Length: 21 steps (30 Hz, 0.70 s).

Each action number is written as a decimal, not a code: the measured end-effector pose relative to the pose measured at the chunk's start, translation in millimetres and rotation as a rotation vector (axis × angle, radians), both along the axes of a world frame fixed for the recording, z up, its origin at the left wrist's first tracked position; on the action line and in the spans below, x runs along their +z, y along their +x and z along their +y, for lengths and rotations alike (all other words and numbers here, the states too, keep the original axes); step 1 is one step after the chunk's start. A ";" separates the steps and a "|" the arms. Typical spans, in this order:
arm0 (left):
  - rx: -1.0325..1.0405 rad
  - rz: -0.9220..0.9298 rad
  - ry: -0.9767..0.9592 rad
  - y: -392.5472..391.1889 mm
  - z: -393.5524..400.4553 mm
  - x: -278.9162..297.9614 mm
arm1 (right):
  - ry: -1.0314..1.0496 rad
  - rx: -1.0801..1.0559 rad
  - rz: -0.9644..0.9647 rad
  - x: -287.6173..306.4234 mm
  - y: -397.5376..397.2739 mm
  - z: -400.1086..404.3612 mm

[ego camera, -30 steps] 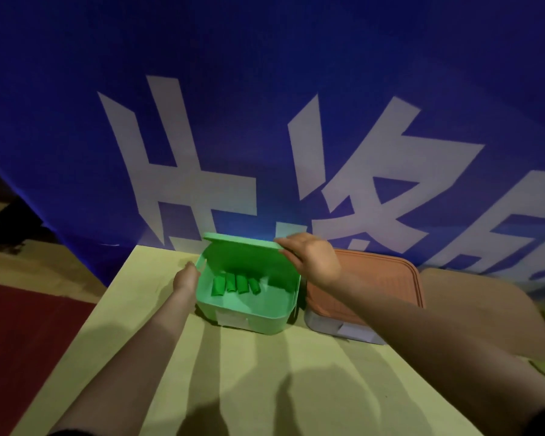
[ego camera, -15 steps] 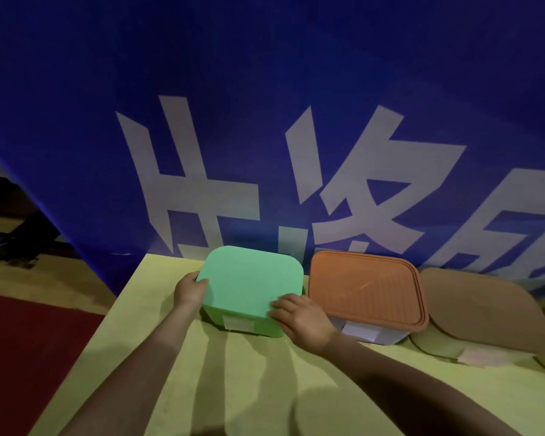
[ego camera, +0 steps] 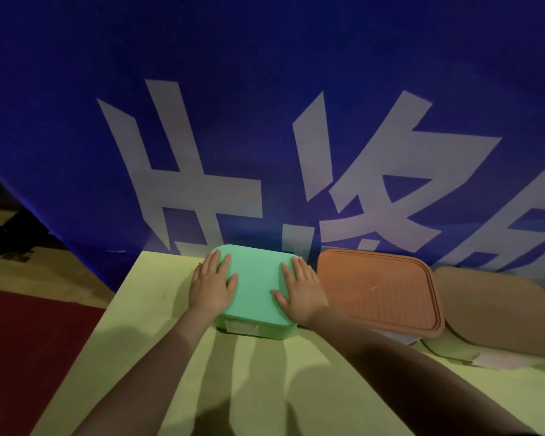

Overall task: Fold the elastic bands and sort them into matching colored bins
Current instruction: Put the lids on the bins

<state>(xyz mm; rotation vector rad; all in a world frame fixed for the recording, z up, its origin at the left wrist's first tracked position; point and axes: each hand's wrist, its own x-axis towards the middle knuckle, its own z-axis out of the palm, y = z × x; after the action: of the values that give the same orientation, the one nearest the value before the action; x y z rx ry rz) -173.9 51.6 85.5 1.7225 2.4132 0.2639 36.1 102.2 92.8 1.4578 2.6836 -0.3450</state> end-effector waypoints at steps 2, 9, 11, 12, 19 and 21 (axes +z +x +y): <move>0.010 -0.003 0.016 -2.0 -3.6 -8.3 | 0.030 -0.006 -0.011 -4.6 -1.2 -2.8; 0.043 0.006 0.073 -5.5 3.6 -15.6 | 0.053 -0.001 -0.060 -5.9 -8.9 7.0; 0.056 0.005 0.066 -6.8 9.1 -14.9 | 0.046 0.006 -0.065 -5.3 -11.9 15.4; 0.063 0.001 0.059 -7.0 12.3 -14.8 | 0.038 0.005 -0.070 -4.8 -12.6 19.5; 0.087 -0.037 0.030 -0.1 26.3 -10.0 | 0.119 0.008 -0.166 -1.0 -8.2 33.5; 0.085 -0.060 0.020 0.5 28.9 -9.7 | 0.104 -0.015 -0.168 -2.2 -7.8 33.2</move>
<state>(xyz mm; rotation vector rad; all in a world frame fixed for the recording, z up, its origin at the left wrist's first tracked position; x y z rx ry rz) -173.5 80.5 75.7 1.5982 2.4519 0.3465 28.3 135.4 90.6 1.4621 2.5929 -0.0806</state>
